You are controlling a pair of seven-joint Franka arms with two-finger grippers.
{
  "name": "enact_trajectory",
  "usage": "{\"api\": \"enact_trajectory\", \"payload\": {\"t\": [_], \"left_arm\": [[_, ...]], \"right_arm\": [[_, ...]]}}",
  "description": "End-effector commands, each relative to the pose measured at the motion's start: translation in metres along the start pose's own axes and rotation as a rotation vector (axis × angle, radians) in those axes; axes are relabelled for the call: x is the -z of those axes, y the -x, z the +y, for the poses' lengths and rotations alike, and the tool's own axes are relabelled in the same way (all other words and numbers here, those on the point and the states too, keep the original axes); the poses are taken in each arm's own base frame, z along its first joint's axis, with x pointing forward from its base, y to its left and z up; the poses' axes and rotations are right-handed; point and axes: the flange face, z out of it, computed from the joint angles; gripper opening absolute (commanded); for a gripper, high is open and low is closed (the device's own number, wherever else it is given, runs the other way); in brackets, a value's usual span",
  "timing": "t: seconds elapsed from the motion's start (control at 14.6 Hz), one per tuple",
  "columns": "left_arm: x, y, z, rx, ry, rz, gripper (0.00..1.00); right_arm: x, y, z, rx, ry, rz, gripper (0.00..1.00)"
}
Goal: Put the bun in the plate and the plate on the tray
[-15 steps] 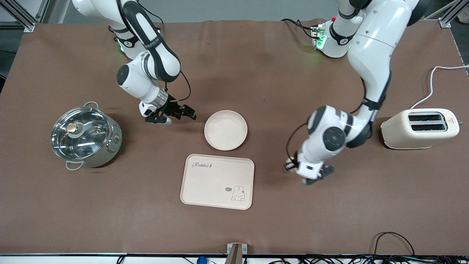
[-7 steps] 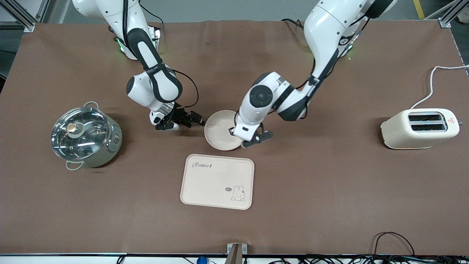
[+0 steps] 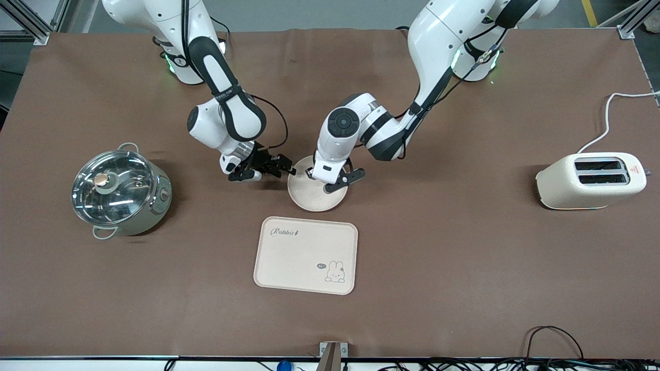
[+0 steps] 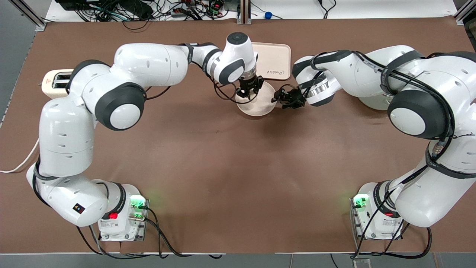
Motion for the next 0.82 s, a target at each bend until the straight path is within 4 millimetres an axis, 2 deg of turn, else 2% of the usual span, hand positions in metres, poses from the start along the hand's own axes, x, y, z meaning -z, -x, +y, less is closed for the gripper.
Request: {"api": "enact_trajectory", "payload": {"t": [0.0, 0.07, 0.14, 0.27, 0.41, 0.55, 0.75], "left_arm": [[0.002, 0.001, 0.006, 0.023, 0.028, 0.007, 1.00], [0.009, -0.001, 0.010, 0.025, 0.042, 0.013, 1.00], [0.024, -0.003, 0.020, 0.024, 0.073, 0.021, 1.00], [0.048, -0.016, 0.025, 0.035, 0.072, 0.033, 1.00], [0.085, -0.035, 0.031, 0.050, 0.059, 0.045, 1.00], [0.138, -0.071, 0.024, 0.075, 0.026, 0.054, 1.00], [0.205, -0.123, 0.000, 0.019, 0.034, 0.084, 1.00]], "right_arm": [[-0.012, -0.001, 0.001, -0.020, 0.005, 0.006, 0.61], [-0.013, -0.002, -0.002, -0.019, 0.001, 0.008, 0.57], [-0.014, -0.003, -0.001, -0.018, 0.003, 0.006, 0.52], [-0.014, -0.004, -0.002, -0.021, 0.000, 0.009, 0.50], [-0.015, -0.004, -0.001, -0.021, 0.001, 0.009, 0.48], [-0.018, -0.005, 0.000, -0.022, 0.003, 0.006, 0.44], [-0.020, -0.005, 0.000, -0.023, 0.003, 0.004, 0.31]]}}
